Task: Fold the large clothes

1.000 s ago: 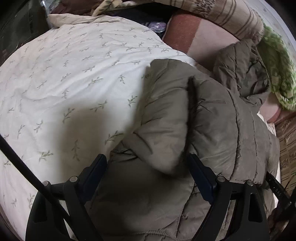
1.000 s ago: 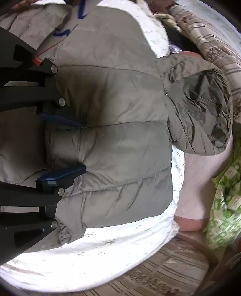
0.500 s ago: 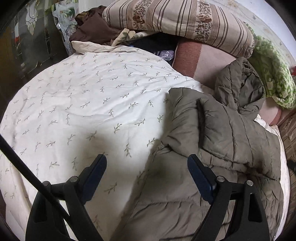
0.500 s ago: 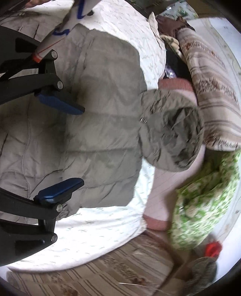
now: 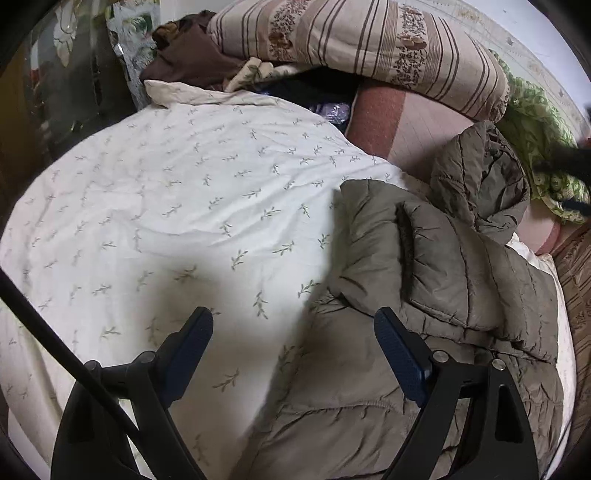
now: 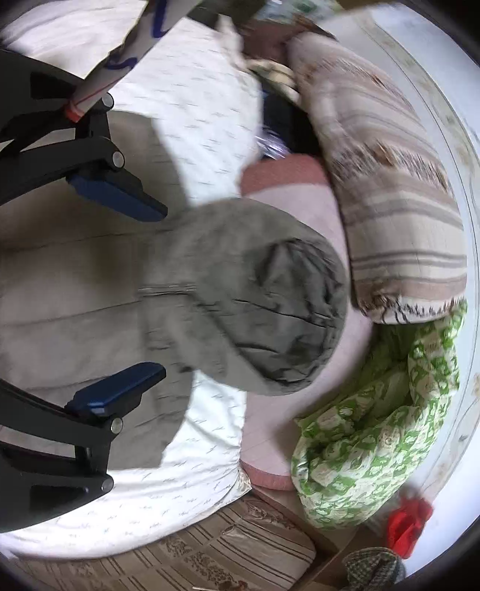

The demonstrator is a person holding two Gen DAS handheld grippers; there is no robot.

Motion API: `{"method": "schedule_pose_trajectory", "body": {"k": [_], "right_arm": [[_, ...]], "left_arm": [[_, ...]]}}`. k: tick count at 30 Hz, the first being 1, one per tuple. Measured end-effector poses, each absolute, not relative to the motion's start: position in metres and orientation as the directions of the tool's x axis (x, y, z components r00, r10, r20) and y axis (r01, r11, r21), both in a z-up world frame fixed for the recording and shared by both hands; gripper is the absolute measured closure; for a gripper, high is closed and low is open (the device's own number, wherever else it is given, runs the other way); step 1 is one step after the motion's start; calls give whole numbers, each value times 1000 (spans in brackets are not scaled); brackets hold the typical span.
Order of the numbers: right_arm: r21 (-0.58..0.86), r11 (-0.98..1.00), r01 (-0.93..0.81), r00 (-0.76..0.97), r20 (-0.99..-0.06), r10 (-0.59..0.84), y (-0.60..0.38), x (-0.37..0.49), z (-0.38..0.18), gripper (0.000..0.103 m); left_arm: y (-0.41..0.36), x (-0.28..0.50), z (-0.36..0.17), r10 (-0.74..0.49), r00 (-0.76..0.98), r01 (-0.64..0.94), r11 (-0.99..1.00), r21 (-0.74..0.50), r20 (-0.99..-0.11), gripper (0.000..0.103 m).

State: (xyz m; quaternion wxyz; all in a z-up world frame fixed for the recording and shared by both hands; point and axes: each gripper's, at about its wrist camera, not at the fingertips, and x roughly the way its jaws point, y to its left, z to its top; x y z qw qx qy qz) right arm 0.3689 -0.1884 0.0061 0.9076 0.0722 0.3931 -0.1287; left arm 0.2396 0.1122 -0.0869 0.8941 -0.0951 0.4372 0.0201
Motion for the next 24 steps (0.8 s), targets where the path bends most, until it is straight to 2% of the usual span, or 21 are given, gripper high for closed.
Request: {"method": "schedule_pose_trajectory", "body": {"k": [4,8,14,15,16,18,20,24], "right_arm": [[81,938,337,670,-721,-179,-194,435,20,19],[134,922,364,704,-688,-177,-202,491,31,10],[222,870,441,676,-719,-160,-226,550,1,10],[242,858,453,668,-729,-146,-231,556,-7,15],[265,848,459,662,-738,-128,-235,559,-14,25],[329,835,441,651,-758,-45,-240,562,-25,95],[358,834,420,655,-756,-6,-239,555,-25,95],[275,899,341,691,-722,-41,-220,512,6,96]], "left_arm": [[111,251,-95,-42,608,-127,981,-149,-793,14],[110,266,-113,-72,564,-128,976,-173,-823,14],[108,278,-138,-110,491,-136,970,-201,-864,14],[108,279,-139,-109,489,-138,970,-200,-865,14],[108,280,-140,-108,488,-139,970,-199,-866,14],[108,281,-140,-105,487,-144,970,-198,-867,14],[108,281,-138,-110,489,-142,969,-203,-866,14],[109,274,-125,-105,521,-131,971,-201,-847,14]]}}
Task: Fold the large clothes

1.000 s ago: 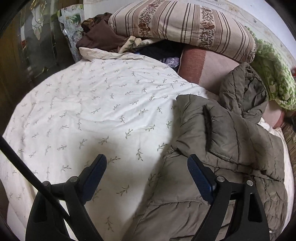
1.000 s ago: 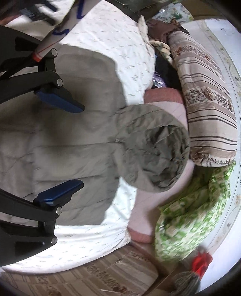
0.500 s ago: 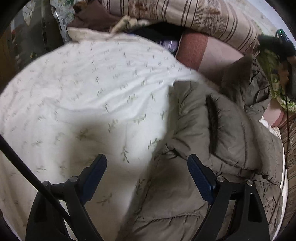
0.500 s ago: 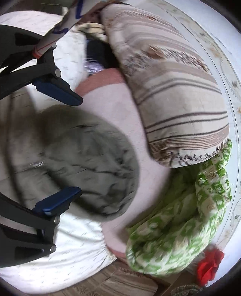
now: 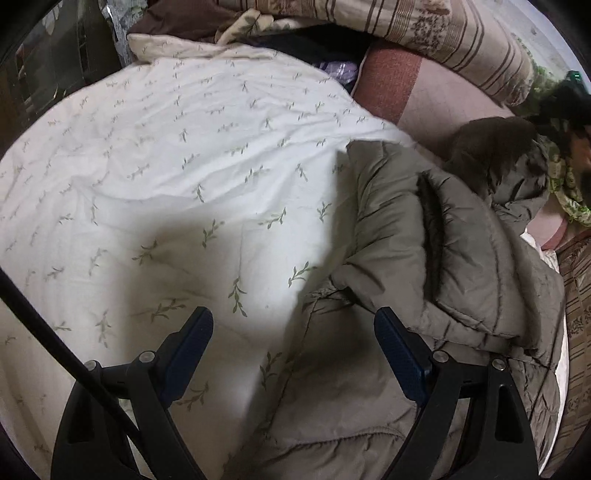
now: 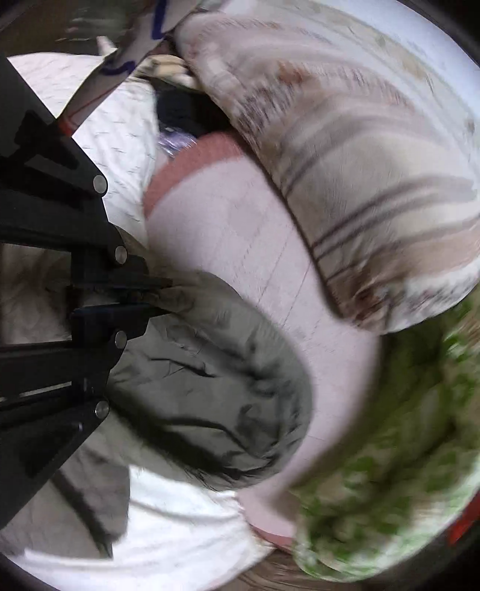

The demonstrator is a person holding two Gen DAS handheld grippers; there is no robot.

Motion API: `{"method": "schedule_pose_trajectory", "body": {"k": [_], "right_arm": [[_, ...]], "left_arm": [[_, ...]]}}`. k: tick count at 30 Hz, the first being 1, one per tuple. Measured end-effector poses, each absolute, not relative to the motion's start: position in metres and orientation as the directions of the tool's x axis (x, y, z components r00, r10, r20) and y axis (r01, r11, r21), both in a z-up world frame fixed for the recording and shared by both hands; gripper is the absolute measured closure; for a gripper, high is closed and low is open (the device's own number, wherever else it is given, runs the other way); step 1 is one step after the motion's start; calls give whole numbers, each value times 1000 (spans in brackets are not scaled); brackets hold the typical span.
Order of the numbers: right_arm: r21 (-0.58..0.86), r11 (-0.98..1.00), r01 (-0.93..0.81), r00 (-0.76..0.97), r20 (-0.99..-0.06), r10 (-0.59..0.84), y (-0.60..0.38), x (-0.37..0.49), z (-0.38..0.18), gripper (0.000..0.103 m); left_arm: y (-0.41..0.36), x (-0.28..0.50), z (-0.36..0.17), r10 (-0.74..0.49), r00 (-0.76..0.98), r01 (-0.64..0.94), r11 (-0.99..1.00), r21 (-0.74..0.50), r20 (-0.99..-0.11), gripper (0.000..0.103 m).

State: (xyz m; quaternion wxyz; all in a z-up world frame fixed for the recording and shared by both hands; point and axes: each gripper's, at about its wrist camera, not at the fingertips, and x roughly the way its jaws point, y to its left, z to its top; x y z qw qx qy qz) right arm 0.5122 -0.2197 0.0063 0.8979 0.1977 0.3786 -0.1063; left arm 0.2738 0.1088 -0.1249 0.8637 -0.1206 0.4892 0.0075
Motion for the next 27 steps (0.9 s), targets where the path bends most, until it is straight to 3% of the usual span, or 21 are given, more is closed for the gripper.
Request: {"method": "schedule_pose_trajectory", "body": {"k": [9,15,17,21,25,27], "right_arm": [[183,981,70,733,-676,73,-158,329,55,97],[180,984,-12,632,-761,147,-111,211,-39,97],[204,979,-12,574,-800,174,-100,204,-75,102],[211,977,11,487,-855,179,-88,225,-138,102],[226,973,50,463,-868,178,-95,229,-145,102],[226,974,22,475,-859,189,-100,218,-127,91]], "left_arm": [[121,257,-104,-110,573,-128,967,-222,-812,14],[146,255,-96,-106,595,-185,946,-265,-796,14],[152,255,-94,-102,601,-202,940,-274,-793,14],[155,253,-92,-83,607,-212,942,-262,-790,15],[155,251,-90,-70,611,-214,944,-250,-788,14],[154,252,-90,-72,612,-211,945,-251,-787,14]]}}
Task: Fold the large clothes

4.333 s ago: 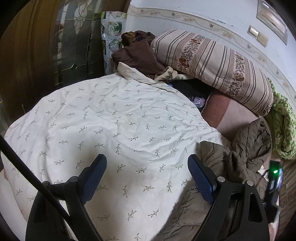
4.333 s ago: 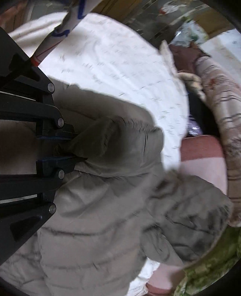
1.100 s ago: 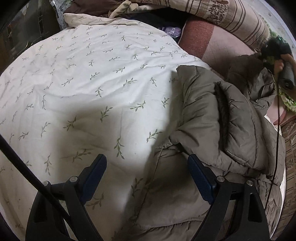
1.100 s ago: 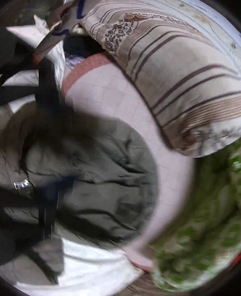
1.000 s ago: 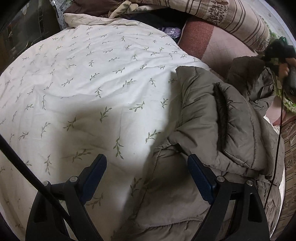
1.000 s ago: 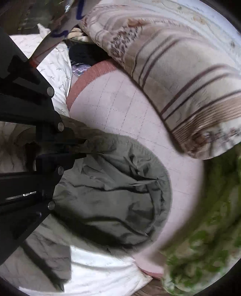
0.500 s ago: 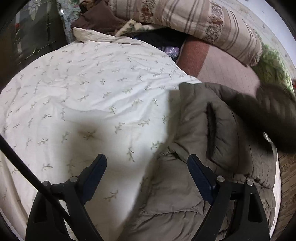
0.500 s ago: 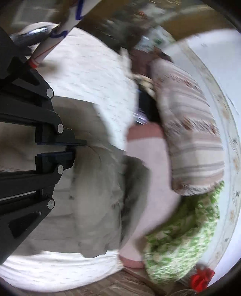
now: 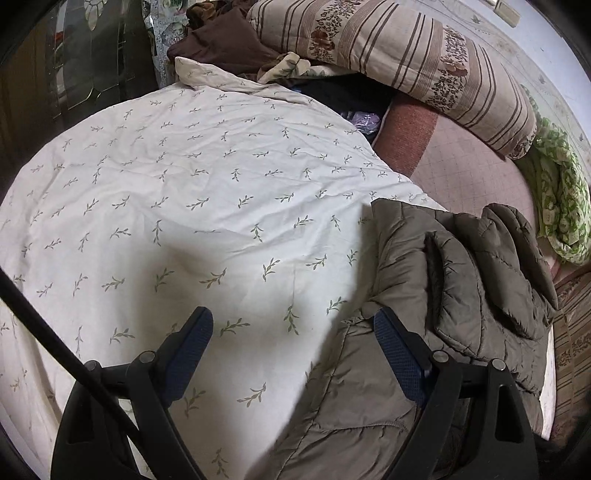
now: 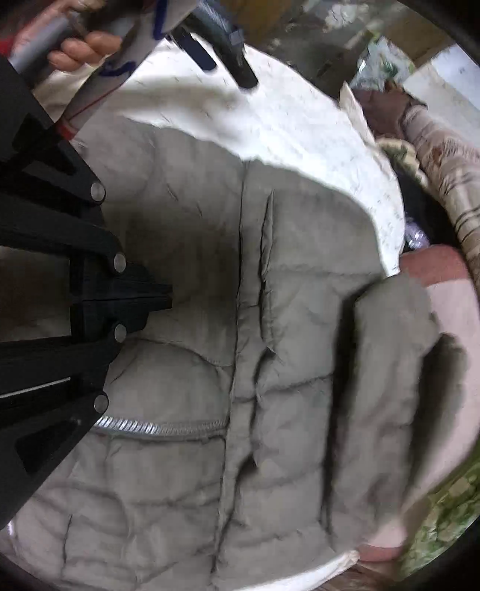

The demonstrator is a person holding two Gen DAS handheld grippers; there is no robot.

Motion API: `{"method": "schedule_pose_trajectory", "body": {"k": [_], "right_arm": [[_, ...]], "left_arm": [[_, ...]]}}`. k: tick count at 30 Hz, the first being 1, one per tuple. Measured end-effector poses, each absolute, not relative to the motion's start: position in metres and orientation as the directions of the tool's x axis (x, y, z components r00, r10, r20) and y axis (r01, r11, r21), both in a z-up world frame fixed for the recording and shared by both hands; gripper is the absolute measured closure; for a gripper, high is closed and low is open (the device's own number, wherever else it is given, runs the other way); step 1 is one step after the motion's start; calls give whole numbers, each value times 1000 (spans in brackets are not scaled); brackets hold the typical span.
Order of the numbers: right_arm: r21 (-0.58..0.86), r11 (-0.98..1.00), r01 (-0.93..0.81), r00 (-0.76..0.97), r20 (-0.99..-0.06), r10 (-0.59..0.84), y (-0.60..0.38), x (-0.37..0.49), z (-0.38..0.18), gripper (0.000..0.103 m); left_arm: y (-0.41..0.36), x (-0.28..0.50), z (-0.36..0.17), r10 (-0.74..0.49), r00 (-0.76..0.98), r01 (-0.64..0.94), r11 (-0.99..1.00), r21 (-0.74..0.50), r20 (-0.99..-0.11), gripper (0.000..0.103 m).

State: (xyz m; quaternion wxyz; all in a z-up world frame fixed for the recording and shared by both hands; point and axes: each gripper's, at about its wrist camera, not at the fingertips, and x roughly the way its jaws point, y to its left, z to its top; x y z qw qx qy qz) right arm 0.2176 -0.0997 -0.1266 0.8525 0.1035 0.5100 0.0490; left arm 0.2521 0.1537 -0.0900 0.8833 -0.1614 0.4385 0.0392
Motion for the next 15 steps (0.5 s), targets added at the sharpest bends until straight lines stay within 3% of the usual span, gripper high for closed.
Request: {"method": "schedule_pose_trajectory", "body": {"k": [1,3,4,9,14,15], "right_arm": [[202,979,5,494,-852,173,-102,210,-115,85],[131,991,-2,557,-823,110,-109,201,-90,53],[74,997,13,604,-795,51,-115,200,-74,48],[-134,971,197,719,-654,-236,-143,250,-31,40],[-68,976,208,630,-754,-187,-171,334,-55,29],[-72,973,218,598,-778,-192,-173,341,-66,37]], "left_arm": [[152,253,-90,-75,613,-207,945,-252,-787,14],[148,253,-91,-80,609,-197,949,-248,-789,14],[145,253,-92,-82,607,-190,951,-244,-790,14],[135,251,-92,-68,612,-172,961,-216,-788,14],[131,254,-94,-65,605,-166,964,-206,-793,14],[130,255,-95,-67,603,-165,965,-206,-795,14]]}}
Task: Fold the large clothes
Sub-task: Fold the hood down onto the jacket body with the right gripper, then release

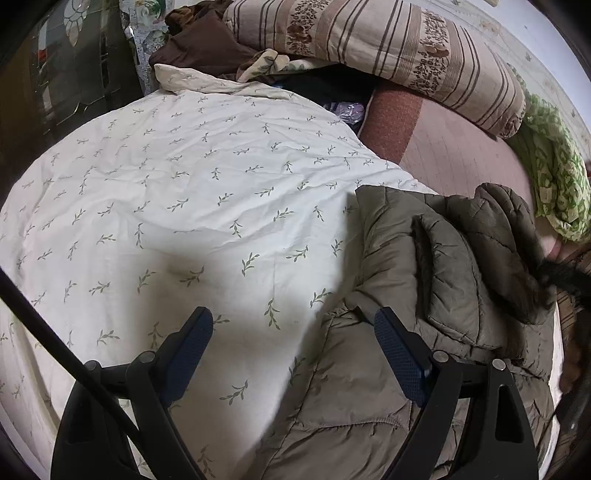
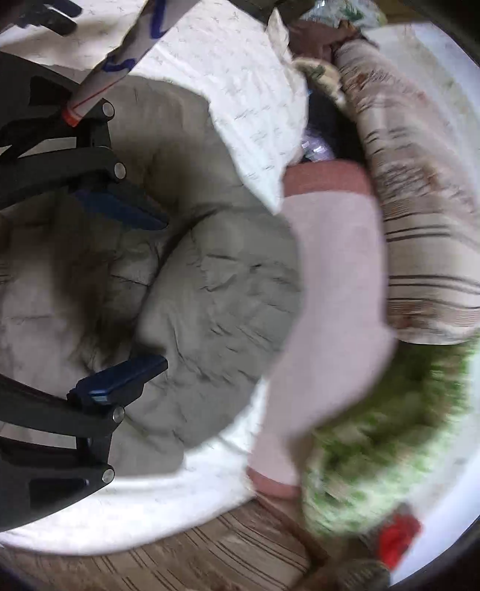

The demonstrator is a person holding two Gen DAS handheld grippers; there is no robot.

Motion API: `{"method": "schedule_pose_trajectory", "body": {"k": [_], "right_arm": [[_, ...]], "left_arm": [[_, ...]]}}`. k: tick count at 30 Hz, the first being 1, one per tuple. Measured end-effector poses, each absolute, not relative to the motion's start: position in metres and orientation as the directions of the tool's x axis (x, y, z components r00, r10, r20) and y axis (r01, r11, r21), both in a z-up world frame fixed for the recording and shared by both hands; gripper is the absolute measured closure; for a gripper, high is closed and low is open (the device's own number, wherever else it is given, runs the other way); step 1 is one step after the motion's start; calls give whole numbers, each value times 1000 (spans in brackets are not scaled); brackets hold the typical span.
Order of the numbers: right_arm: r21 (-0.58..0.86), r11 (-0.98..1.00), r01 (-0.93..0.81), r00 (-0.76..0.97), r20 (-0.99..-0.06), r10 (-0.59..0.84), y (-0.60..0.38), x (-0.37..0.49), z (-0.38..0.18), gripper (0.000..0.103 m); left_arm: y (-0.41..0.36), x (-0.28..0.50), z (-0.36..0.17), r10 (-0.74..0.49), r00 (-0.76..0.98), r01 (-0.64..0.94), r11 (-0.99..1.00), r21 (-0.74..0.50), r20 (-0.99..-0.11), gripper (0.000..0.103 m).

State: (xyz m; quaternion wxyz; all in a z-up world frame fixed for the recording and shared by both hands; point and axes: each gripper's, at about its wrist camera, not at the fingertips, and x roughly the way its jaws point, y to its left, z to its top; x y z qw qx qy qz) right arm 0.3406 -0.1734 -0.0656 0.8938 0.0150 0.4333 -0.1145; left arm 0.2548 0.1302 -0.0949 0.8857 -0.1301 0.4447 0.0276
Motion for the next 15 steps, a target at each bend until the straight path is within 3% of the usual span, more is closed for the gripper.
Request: {"method": "schedule_pose_trajectory", "body": {"k": [1,2,4,7,12,15], "right_arm": [[-84,971,222,544,-817,-194,-176,348,-81,55],[-81,971,223,487,-854,-183,-178,354,-95,91],[-7,972,235,421,-901,-108,-188,342,-124,91],[-7,979,202,421,-902,-93,-186,310,-138,91],[32,985,168,441,-896,-46,-190,276,-123,91],[-36,985,172,501,-857,-118,-189,267,-106,88]], "left_arm": [[130,256,-96,-71,599,-163,964,-209,-798,14],[129,256,-96,-77,596,-161,964,-213,-799,14],[128,257,-97,-93,592,-153,962,-225,-800,14],[125,256,-95,-98,596,-142,964,-224,-797,14],[120,253,-96,-89,594,-136,968,-210,-800,14],[119,251,-96,-77,594,-144,969,-200,-800,14]]}}
